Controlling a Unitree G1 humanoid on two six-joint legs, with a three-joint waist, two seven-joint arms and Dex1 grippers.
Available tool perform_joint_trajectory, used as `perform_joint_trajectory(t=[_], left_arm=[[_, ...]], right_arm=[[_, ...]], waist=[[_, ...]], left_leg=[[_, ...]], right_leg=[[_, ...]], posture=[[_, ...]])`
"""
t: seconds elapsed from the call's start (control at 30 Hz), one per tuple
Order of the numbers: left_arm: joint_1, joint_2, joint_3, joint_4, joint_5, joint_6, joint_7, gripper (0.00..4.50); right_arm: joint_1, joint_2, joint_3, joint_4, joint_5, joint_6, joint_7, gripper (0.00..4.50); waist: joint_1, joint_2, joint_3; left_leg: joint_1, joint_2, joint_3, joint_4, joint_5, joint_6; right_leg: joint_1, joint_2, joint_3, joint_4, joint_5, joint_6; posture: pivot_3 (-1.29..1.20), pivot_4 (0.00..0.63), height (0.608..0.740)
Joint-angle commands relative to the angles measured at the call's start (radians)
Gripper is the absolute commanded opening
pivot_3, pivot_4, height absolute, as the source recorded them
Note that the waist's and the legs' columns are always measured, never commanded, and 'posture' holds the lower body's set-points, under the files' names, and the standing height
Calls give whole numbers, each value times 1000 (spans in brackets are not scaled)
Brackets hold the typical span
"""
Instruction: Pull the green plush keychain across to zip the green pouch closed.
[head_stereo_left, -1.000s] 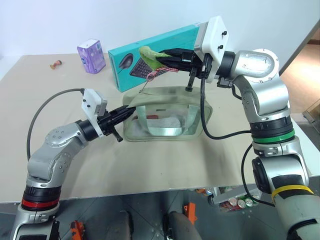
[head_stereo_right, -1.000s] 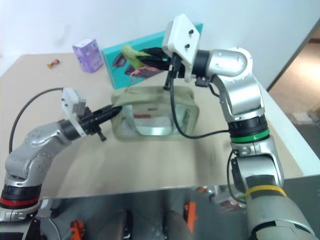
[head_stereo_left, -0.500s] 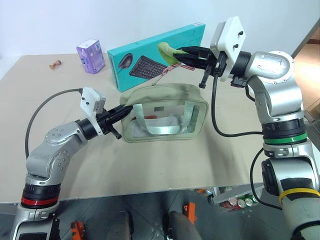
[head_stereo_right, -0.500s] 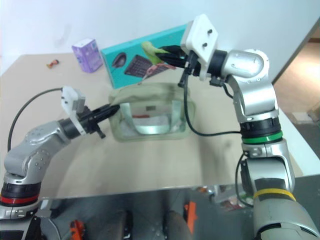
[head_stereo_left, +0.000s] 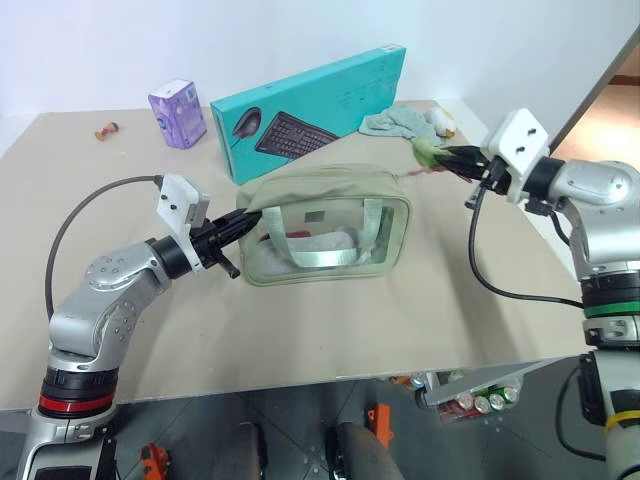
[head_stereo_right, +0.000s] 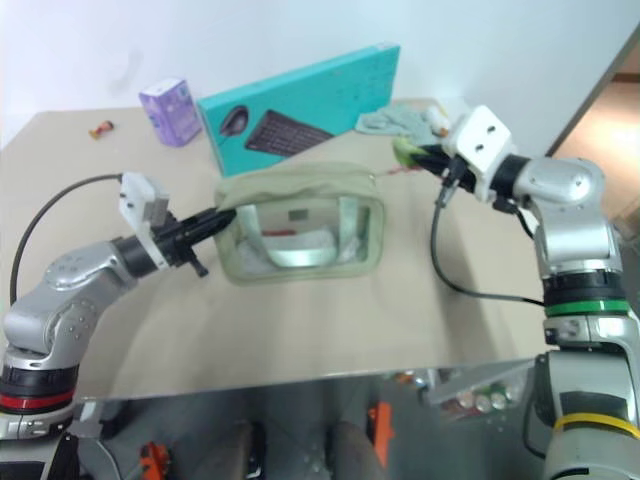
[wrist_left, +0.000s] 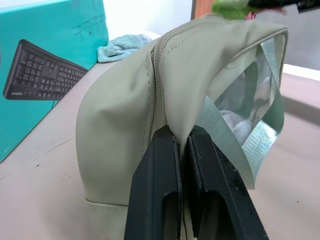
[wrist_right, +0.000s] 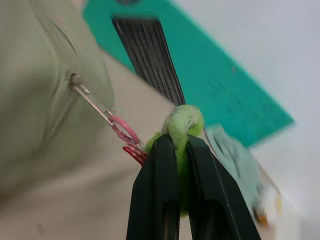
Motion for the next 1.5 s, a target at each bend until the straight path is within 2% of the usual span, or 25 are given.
perform_joint_trajectory(t=[0.03, 0.23, 0.43, 0.6, 0.73, 0.83, 0.87, 1.0, 1.13, 1.23, 1.37, 1.5], left_arm=[[3, 22, 18, -15, 12, -7, -2, 0], [0, 22, 8, -13, 20, -11, 0, 0], [-3, 18, -1, -12, 39, -24, 6, 0], [-8, 13, -16, -8, 64, -43, 7, 0], [-10, 11, -17, -3, 69, -48, 6, 0], [3, 11, -6, -15, 39, -46, -20, 0], [6, 10, 1, -18, 29, -42, -23, 776], [19, 32, 48, -38, -2, -36, -39, 2072], [46, 66, 149, -80, -81, 5, -29, 3384], [122, 96, 212, -124, -97, 19, -18, 4408], [267, 106, 238, -175, -48, -15, -1, 4485], [422, 79, 196, -234, 43, -81, 33, 4485]], right_arm=[[-1, -65, -15, 82, -89, -86, -59, 34], [71, -54, 40, 113, -178, -162, -93, 34], [188, 42, 76, -7, -179, -141, -99, 34], [251, 112, 131, -22, -219, -168, -116, 34], [245, 128, 109, -16, -198, -164, -129, 34], [234, 149, 60, -43, -99, -60, -82, 34], [234, 150, 45, -59, -68, -25, -68, 747], [272, 105, -15, -157, 22, 84, 0, 2084], [352, 46, -117, -296, 140, 240, 42, 3417], [434, 21, -195, -397, 235, 377, 48, 4453], [546, 14, -257, -497, 309, 485, 50, 4499], [672, 48, -259, -609, 327, 464, 42, 4499]], waist=[[0, 0, 0], [2, 0, 0], [0, 0, 0], [0, 0, 0], [0, -1, 0], [0, -1, 0], [0, -1, 0], [2, 0, 0], [4, 0, 0], [4, 0, 0], [3, 0, 0], [4, -1, -1]], left_leg=[[0, 0, 0, 0, 0, 0], [0, -1, 0, 0, 0, 0], [1, -1, 0, 0, 0, 0], [4, 0, -1, 1, 1, -1], [5, 0, 0, 1, 1, -1], [6, 1, 1, 1, 1, -1], [6, 1, 1, 1, 1, -1], [5, 1, 0, 0, 1, -1], [2, 1, -1, 0, 0, -1], [2, 0, -1, 0, 0, -1], [3, 0, -2, 0, 0, -1], [4, 1, -2, 1, 0, 0]], right_leg=[[0, 0, 0, 0, 0, 0], [1, -1, 0, 0, 0, 1], [2, -1, 1, 0, 0, 1], [4, 1, 0, 1, 1, 1], [5, 1, 1, 1, 1, 1], [5, 1, 2, 1, 1, 1], [5, 1, 2, 1, 1, 0], [5, 1, 1, 1, 1, 0], [3, 0, 0, 0, 0, 1], [3, -1, 0, 0, -1, 2], [3, -1, 1, 0, 0, 1], [4, -1, 1, 0, -2, -5]], posture=[[0, 150, 740], [0, 150, 740], [0, 150, 740], [0, 150, 740], [0, 150, 740], [0, 150, 740], [0, 150, 740], [0, 150, 740], [0, 150, 740], [0, 150, 740], [0, 150, 740], [0, 150, 740]])
